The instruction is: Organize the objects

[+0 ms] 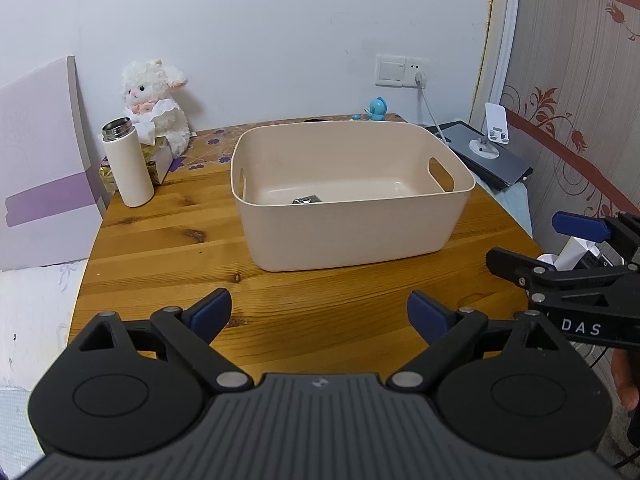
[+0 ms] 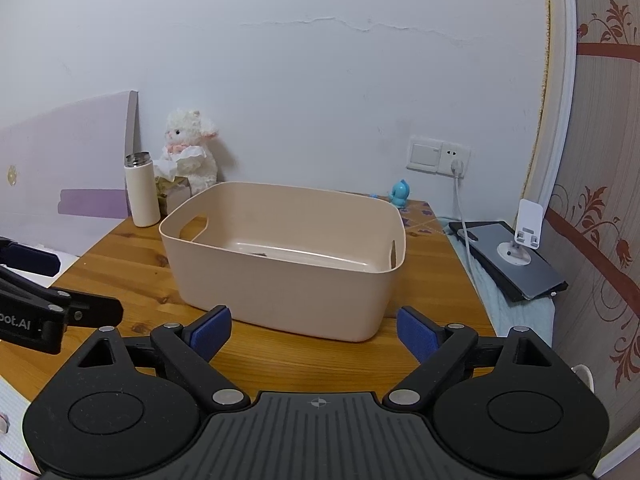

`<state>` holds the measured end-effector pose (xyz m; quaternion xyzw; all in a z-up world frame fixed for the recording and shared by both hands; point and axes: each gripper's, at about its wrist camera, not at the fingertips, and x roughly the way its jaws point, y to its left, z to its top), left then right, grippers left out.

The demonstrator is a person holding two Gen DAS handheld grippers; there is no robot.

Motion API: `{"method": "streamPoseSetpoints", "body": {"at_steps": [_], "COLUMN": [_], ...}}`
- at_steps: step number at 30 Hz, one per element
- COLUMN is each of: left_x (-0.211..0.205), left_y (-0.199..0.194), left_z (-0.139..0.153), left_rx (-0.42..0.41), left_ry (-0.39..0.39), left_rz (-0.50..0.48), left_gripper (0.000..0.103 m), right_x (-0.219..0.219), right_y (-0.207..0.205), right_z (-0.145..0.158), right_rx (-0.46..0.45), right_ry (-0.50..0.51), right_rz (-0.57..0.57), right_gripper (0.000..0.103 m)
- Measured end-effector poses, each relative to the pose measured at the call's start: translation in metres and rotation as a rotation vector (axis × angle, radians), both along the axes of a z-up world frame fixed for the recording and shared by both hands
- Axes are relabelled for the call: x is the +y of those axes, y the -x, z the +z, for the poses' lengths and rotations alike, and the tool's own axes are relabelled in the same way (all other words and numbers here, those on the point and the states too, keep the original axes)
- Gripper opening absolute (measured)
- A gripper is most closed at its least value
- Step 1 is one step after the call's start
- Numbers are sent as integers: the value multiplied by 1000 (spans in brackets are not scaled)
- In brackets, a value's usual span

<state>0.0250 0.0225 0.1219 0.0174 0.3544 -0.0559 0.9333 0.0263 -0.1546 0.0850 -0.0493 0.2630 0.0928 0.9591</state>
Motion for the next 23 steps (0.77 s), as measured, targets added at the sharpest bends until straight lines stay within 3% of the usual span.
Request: {"method": "streamPoseSetpoints", "body": {"at_steps": [23], "left_x": [12], "left_y": [-2], "left_z": [-6], "left_rx": [19], "left_ry": [18], "left_rz": [7], "left_gripper": [95], "right_x": [-5], "right_y": [-14], "right_z": [-12], "right_rx": [34], "right_ry": [-6], "right_rz": [-26], "right_gripper": [94]}}
